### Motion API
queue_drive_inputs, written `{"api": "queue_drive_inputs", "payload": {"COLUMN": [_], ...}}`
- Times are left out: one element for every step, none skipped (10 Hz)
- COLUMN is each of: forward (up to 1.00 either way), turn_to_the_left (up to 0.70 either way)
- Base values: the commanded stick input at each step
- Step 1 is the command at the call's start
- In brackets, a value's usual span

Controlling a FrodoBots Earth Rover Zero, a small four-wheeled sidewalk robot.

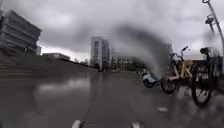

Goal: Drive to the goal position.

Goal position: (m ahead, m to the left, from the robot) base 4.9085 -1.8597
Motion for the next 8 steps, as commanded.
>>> {"api": "queue_drive_inputs", "payload": {"forward": [0.70,0.70,0.70,0.70,0.70,0.70,0.70,0.70], "turn_to_the_left": [0.00,0.00,0.00,0.00,0.00,-0.02,-0.02,0.00]}}
